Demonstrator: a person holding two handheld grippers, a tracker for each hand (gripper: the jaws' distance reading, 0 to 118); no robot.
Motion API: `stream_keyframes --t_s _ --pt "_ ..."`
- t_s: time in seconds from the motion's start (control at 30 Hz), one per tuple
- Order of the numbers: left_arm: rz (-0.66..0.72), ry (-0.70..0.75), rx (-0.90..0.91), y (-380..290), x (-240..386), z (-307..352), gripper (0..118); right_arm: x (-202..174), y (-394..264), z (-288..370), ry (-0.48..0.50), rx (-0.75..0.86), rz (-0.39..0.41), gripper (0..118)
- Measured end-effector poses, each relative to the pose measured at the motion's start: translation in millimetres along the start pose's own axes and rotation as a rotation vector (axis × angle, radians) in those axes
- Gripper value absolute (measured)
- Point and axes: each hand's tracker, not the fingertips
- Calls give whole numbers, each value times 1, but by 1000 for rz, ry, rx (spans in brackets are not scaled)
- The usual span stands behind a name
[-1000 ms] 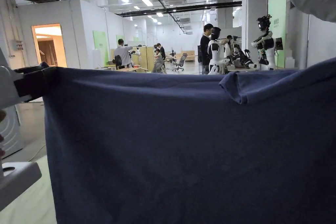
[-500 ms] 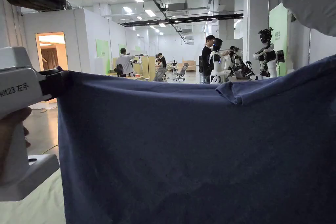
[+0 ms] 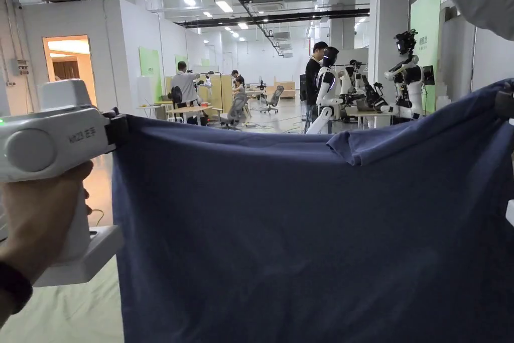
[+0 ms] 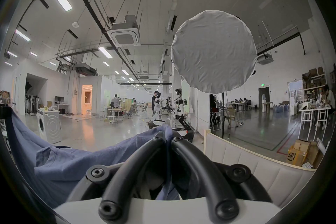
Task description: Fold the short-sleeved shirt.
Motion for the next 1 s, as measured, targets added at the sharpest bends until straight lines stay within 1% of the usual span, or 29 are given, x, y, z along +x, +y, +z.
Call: stream_keyframes --t_s 0.13,0.27,0.37,0.43,0.47,0.53,0.6,0.63,0.7,0.73,0.77,0.8,0.83,0.87,0.93,0.97,1.0 --pt "15 3 2 -9 4 -35 4 -9 -12 -26 -15 -10 30 3" --pt "-54 21 -12 -16 12 -74 4 -17 -23 -54 -39 0 70 3" --pt "-47 24 -18 -21 16 -103 4 -23 -32 -82 -52 -17 66 3" --pt "-68 36 -29 -27 21 -121 4 -26 -39 -99 -40 -25 53 3" --pt "-110 34 -53 -28 24 -132 4 -30 -42 -107 -42 -30 71 3" --pt "-114 40 -41 -35 29 -146 4 -36 -50 -120 -52 -34 99 3" --pt "-84 29 -52 -38 30 -159 4 -38 -56 -133 -53 -43 86 3" --pt "-91 30 -54 -39 31 -164 4 -38 -61 -141 -26 -61 41 3" --pt "-89 19 -38 -42 33 -167 4 -37 -68 -150 -3 -114 -62 3" --pt "-94 19 -33 -44 34 -169 4 -40 -70 -152 -16 -110 -44 3" --pt "-101 21 -42 -46 35 -172 4 -42 -70 -151 -14 -60 -1 3" --pt "-100 18 -54 -49 34 -174 4 -43 -74 -150 -9 -62 13 3" --pt "-92 12 -58 -55 33 -174 4 -41 -83 -150 1 -116 -48 3" --pt "-78 12 -66 -62 31 -173 4 -41 -87 -147 11 -85 -11 3" --pt "-51 10 -83 -80 26 -169 4 -37 -104 -136 33 -136 -48 3" --pt "-37 15 -106 -90 23 -165 4 -35 -111 -129 40 -114 -18 3" --pt "-11 6 -126 -102 17 -159 4 -32 -122 -123 54 -152 -22 3"
